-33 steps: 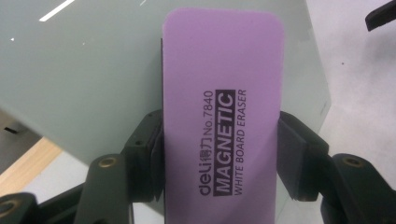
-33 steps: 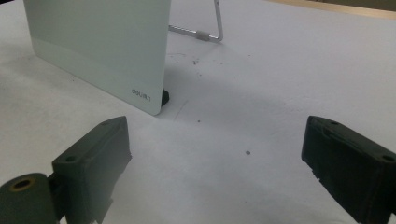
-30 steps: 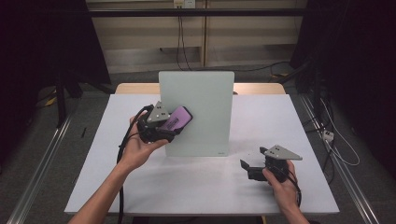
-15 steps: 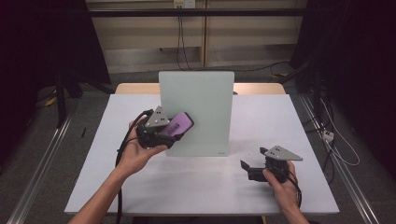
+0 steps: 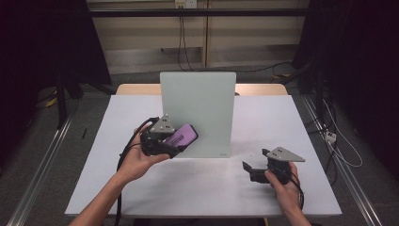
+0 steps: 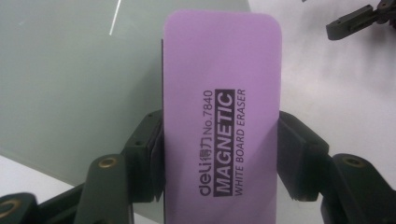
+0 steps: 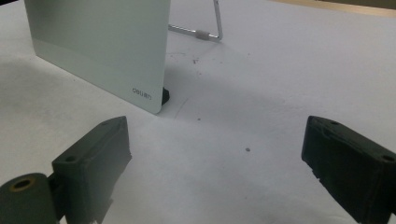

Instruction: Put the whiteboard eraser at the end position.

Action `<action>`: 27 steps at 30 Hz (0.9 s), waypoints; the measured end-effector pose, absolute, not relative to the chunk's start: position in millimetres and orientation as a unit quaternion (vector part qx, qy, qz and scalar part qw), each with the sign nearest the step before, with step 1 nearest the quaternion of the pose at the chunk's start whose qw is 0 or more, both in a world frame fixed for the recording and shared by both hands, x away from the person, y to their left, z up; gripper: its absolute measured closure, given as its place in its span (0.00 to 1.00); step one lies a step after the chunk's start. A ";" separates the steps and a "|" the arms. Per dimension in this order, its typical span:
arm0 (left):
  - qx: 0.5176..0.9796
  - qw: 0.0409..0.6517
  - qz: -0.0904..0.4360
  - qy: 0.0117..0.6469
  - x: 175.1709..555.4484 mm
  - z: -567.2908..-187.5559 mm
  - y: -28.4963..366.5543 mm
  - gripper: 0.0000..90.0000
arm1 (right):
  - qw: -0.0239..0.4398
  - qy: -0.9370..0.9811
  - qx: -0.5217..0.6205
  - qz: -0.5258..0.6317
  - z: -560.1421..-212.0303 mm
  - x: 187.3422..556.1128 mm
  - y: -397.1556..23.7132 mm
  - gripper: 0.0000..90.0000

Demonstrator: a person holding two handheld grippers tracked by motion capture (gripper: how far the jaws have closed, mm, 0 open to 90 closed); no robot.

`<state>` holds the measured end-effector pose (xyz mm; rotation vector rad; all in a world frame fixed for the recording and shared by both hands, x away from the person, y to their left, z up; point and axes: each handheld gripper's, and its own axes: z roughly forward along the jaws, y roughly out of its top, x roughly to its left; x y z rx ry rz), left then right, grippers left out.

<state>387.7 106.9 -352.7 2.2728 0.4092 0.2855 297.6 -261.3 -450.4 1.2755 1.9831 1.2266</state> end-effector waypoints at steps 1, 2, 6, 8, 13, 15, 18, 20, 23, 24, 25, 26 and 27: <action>0.898 0.395 0.109 0.161 387.3 -353.4 106.5 0.46 | 0.240 0.723 0.467 0.449 -450.0 297.5 -261.5 0.09; 0.902 0.388 0.106 0.159 387.3 -354.4 106.5 0.45 | 0.241 0.723 0.466 0.449 -449.8 297.7 -261.8 0.09; 0.904 0.381 0.092 0.171 387.8 -359.3 108.1 0.45 | 0.242 0.724 0.462 0.450 -449.4 298.4 -262.3 0.09; 0.905 0.376 0.088 0.177 387.6 -361.0 108.3 0.45 | 0.239 0.724 0.461 0.453 -449.6 297.4 -261.8 0.09; 0.910 0.366 0.072 0.181 390.8 -367.0 105.8 0.45 | 0.239 0.724 0.459 0.456 -449.3 295.8 -263.6 0.09; 0.912 0.362 0.065 0.179 391.4 -370.2 104.6 0.45 | 0.238 0.722 0.460 0.459 -448.8 294.5 -264.7 0.09; 0.915 0.357 0.061 0.176 390.2 -372.6 101.7 0.45 | 0.239 0.721 0.462 0.459 -448.7 294.4 -266.1 0.09; 0.917 0.353 0.059 0.174 388.7 -373.7 99.1 0.45 | 0.238 0.719 0.464 0.459 -448.9 295.1 -266.3 0.09; 0.921 0.347 0.051 0.171 386.8 -376.0 95.0 0.45 | 0.238 0.721 0.462 0.458 -449.2 295.3 -266.0 0.09; 0.922 0.344 0.050 0.172 385.9 -377.7 93.2 0.45 | 0.237 0.721 0.462 0.459 -449.1 295.0 -265.3 0.09; 0.924 0.339 0.051 0.168 385.5 -378.7 92.0 0.45 | 0.238 0.721 0.461 0.459 -449.0 294.6 -265.2 0.09; 0.926 0.337 0.049 0.166 384.3 -380.5 90.2 0.45 | 0.238 0.722 0.461 0.458 -448.6 294.2 -265.1 0.09; 0.927 0.335 0.045 0.164 383.5 -382.6 88.2 0.45 | 0.238 0.721 0.461 0.459 -448.3 294.0 -265.0 0.09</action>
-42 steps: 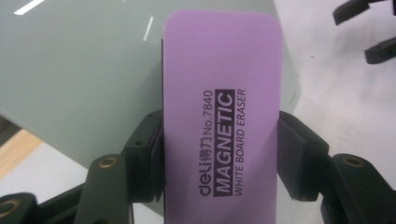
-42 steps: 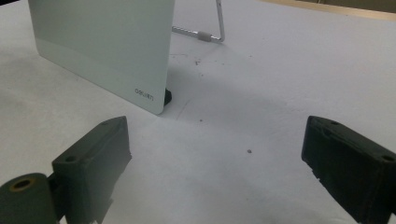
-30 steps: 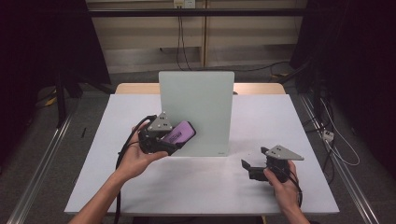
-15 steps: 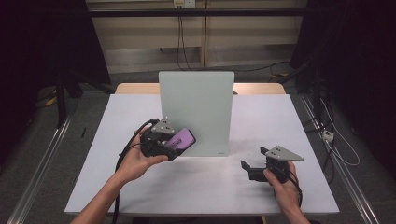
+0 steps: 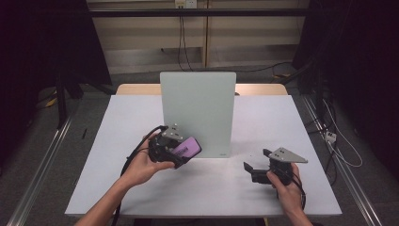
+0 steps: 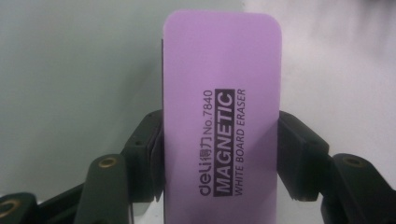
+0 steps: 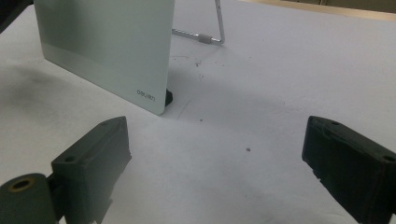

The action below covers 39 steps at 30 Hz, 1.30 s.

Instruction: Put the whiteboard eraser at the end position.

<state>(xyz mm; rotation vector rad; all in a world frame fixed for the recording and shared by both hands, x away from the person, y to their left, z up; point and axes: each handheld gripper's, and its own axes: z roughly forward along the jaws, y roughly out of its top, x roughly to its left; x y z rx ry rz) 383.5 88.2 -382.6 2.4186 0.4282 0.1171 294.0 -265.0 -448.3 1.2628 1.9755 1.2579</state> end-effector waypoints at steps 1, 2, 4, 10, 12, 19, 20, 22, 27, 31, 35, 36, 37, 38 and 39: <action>0.929 0.330 0.042 0.162 383.3 -384.1 86.5 0.45 | 0.239 0.722 0.459 0.459 -448.2 294.0 -265.2 0.09; 0.928 0.331 0.039 0.165 382.2 -386.4 84.3 0.45 | 0.240 0.722 0.459 0.459 -448.3 294.3 -265.3 0.09; 0.932 0.325 0.036 0.158 381.6 -388.3 82.8 0.45 | 0.239 0.721 0.461 0.459 -448.5 294.9 -265.0 0.09; 0.938 0.313 0.018 0.150 372.1 -395.6 75.3 0.45 | 0.242 0.726 0.455 0.455 -447.7 296.0 -262.0 0.09; 0.939 0.310 0.013 0.148 370.0 -396.7 71.6 0.45 | 0.241 0.726 0.456 0.455 -447.8 295.8 -260.6 0.09; 0.947 0.293 -0.007 0.130 362.8 -405.5 54.2 0.45 | 0.242 0.726 0.455 0.455 -447.8 296.1 -261.8 0.09; 0.948 0.291 -0.007 0.128 362.6 -406.8 52.5 0.45 | 0.242 0.725 0.456 0.455 -447.7 296.2 -262.5 0.09; 0.950 0.286 -0.005 0.126 363.8 -408.6 50.1 0.45 | 0.242 0.726 0.456 0.455 -447.9 296.3 -262.5 0.09; 0.952 0.278 -0.012 0.129 366.9 -416.4 39.6 0.45 | 0.242 0.728 0.454 0.453 -448.4 296.3 -261.7 0.09; 0.953 0.276 -0.011 0.124 365.6 -421.9 34.1 0.45 | 0.242 0.727 0.455 0.454 -448.0 295.9 -262.2 0.09; 0.952 0.278 -0.007 0.125 365.1 -424.5 33.0 0.45 | 0.242 0.727 0.455 0.453 -448.1 296.0 -261.7 0.09; 0.952 0.279 -0.006 0.125 365.2 -426.0 32.7 0.45 | 0.242 0.728 0.455 0.453 -448.0 295.8 -261.5 0.09; 0.952 0.278 -0.007 0.127 364.8 -426.6 32.2 0.45 | 0.242 0.728 0.454 0.453 -448.0 295.6 -261.4 0.09; 0.953 0.276 -0.007 0.126 364.5 -427.3 31.9 0.45 | 0.241 0.727 0.455 0.454 -448.0 295.6 -261.3 0.09; 0.952 0.278 -0.009 0.127 364.2 -428.6 31.4 0.45 | 0.242 0.727 0.456 0.453 -447.9 295.6 -261.5 0.09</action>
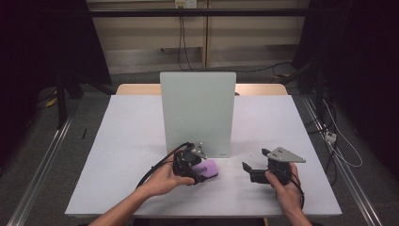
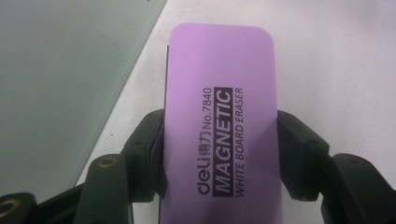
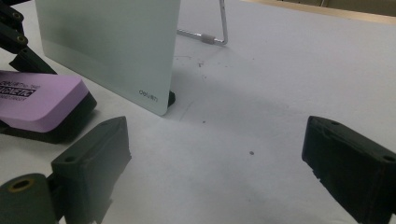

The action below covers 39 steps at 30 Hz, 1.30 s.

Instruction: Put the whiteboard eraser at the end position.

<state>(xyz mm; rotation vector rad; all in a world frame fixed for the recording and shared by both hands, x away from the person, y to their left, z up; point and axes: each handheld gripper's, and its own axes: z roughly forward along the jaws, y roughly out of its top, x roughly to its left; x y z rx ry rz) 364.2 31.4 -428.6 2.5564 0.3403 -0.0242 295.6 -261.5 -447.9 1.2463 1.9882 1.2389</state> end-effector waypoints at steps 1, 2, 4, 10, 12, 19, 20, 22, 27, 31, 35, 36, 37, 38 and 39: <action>0.954 0.274 -0.006 0.123 364.7 -429.1 31.3 0.45 | 0.242 0.727 0.456 0.453 -447.8 295.6 -261.8 0.09; 0.952 0.278 -0.009 0.125 364.9 -429.9 31.4 0.45 | 0.243 0.727 0.455 0.454 -447.9 295.7 -262.0 0.09; 0.953 0.276 -0.007 0.128 365.4 -429.9 32.2 0.45 | 0.243 0.726 0.456 0.455 -447.7 295.4 -262.1 0.09; 0.949 0.288 -0.008 0.126 364.2 -433.4 32.6 0.45 | 0.242 0.727 0.455 0.453 -447.7 295.6 -261.6 0.09; 0.953 0.281 -0.004 0.117 364.3 -432.8 32.7 0.44 | 0.242 0.728 0.454 0.453 -447.8 295.6 -261.3 0.09; 0.949 0.291 -0.006 0.125 364.2 -433.4 34.2 0.42 | 0.242 0.728 0.453 0.454 -447.7 295.8 -261.2 0.09; 0.948 0.290 -0.002 0.130 364.0 -432.9 34.3 0.39 | 0.242 0.728 0.454 0.454 -447.7 295.9 -261.0 0.09; 0.943 0.303 -0.004 0.137 364.1 -433.7 35.7 0.34 | 0.242 0.728 0.453 0.455 -447.7 296.3 -260.8 0.09; 0.938 0.314 0.005 0.147 364.7 -432.0 38.4 0.22 | 0.241 0.727 0.454 0.455 -448.0 296.9 -260.6 0.09; 0.932 0.328 0.011 0.152 365.2 -429.2 40.0 0.14 | 0.240 0.727 0.454 0.455 -447.8 296.6 -260.5 0.09; 0.929 0.335 0.023 0.155 365.4 -425.1 42.8 0.11 | 0.242 0.727 0.454 0.455 -447.9 296.8 -260.5 0.09; 0.928 0.338 0.020 0.156 365.7 -424.5 43.4 0.11 | 0.242 0.727 0.454 0.455 -447.9 296.7 -260.3 0.09; 0.926 0.342 0.023 0.159 366.3 -423.3 44.5 0.11 | 0.241 0.727 0.454 0.455 -447.8 296.7 -260.2 0.09; 0.924 0.344 0.026 0.162 366.7 -422.3 45.4 0.11 | 0.241 0.727 0.454 0.455 -447.9 296.8 -260.2 0.09; 0.922 0.350 0.025 0.165 367.4 -421.5 46.1 0.11 | 0.242 0.727 0.454 0.455 -448.0 296.8 -260.1 0.09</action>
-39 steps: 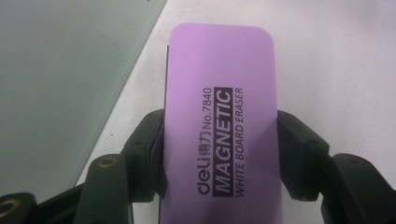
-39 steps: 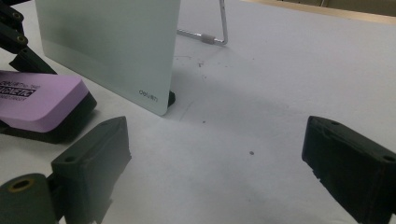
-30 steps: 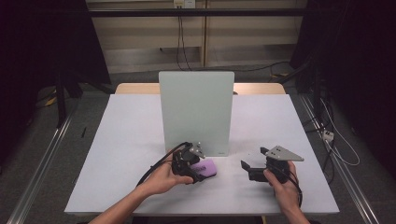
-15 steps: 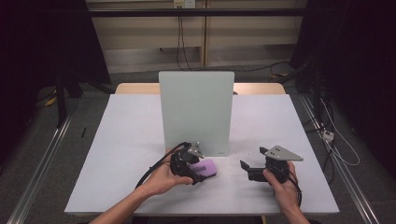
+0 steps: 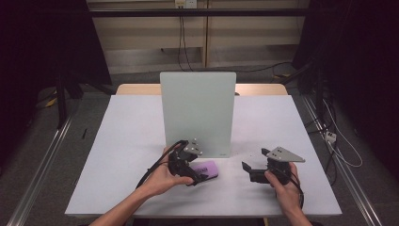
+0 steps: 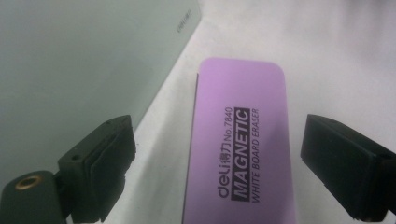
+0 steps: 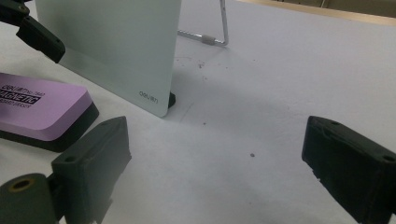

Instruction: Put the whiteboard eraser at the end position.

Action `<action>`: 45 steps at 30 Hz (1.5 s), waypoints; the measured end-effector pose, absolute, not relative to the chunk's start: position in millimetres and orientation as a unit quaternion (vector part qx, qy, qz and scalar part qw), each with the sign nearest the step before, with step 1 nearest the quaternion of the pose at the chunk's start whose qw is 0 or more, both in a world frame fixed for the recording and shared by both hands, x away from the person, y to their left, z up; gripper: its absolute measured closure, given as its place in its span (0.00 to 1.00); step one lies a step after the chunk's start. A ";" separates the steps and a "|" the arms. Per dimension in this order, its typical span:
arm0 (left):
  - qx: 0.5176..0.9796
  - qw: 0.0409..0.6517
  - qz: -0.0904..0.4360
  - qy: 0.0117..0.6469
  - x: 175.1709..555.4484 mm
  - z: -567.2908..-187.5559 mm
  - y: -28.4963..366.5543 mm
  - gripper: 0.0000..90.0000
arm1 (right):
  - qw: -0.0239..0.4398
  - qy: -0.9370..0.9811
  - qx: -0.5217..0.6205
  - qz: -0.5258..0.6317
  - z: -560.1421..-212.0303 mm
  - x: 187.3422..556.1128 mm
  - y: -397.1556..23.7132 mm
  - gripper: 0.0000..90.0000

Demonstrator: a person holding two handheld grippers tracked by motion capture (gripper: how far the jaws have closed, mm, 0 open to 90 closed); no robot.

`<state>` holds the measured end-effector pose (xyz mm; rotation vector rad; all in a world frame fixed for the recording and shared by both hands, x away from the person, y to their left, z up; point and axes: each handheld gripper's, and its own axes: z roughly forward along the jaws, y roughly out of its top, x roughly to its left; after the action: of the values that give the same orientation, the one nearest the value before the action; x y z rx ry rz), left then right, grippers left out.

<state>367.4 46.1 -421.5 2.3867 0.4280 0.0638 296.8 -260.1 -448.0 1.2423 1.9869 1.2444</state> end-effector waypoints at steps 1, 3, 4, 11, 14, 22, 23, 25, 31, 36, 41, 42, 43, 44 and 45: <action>0.918 0.357 0.026 0.171 368.0 -420.6 47.2 0.10 | 0.242 0.727 0.454 0.455 -448.0 296.8 -260.1 0.09; 0.914 0.364 0.029 0.176 369.5 -418.4 49.6 0.10 | 0.241 0.727 0.455 0.455 -448.0 296.9 -260.0 0.09; 0.913 0.365 0.033 0.178 370.1 -417.1 51.1 0.10 | 0.242 0.727 0.454 0.455 -448.1 296.9 -260.0 0.09; 0.893 0.396 0.054 0.204 373.4 -409.0 60.3 0.07 | 0.242 0.728 0.454 0.453 -448.3 297.1 -260.5 0.09; 0.887 0.401 0.051 0.222 377.1 -406.1 64.8 0.07 | 0.242 0.728 0.453 0.453 -448.6 297.6 -260.1 0.09; 0.874 0.416 0.091 0.233 381.1 -395.7 78.7 0.07 | 0.240 0.730 0.454 0.451 -449.5 299.0 -258.4 0.09; 0.870 0.422 0.092 0.237 381.1 -394.7 81.0 0.07 | 0.241 0.730 0.453 0.451 -449.5 299.2 -258.4 0.09; 0.864 0.428 0.108 0.243 381.1 -391.7 86.3 0.07 | 0.241 0.731 0.453 0.451 -449.5 299.1 -258.1 0.09; 0.858 0.430 0.117 0.253 383.5 -388.3 102.8 0.07 | 0.240 0.731 0.451 0.451 -449.5 298.4 -257.5 0.09; 0.845 0.444 0.132 0.267 383.8 -386.6 119.0 0.07 | 0.239 0.731 0.452 0.451 -449.7 298.9 -257.3 0.09; 0.842 0.442 0.140 0.277 379.2 -391.2 130.3 0.07 | 0.239 0.731 0.453 0.451 -449.6 298.7 -256.7 0.09; 0.840 0.444 0.141 0.279 378.2 -392.5 131.7 0.07 | 0.239 0.731 0.452 0.451 -449.7 298.8 -256.6 0.09; 0.838 0.446 0.140 0.283 376.9 -394.2 134.6 0.07 | 0.238 0.731 0.452 0.451 -449.6 298.7 -256.6 0.09; 0.838 0.444 0.141 0.285 376.1 -395.2 136.9 0.07 | 0.238 0.732 0.452 0.451 -449.6 298.5 -256.6 0.09; 0.838 0.441 0.145 0.288 375.0 -395.8 139.2 0.07 | 0.239 0.732 0.452 0.451 -449.6 298.5 -256.6 0.09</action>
<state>375.0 139.2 -395.8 2.0791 0.7143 0.3602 298.5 -256.6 -449.6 1.2366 2.0042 1.2360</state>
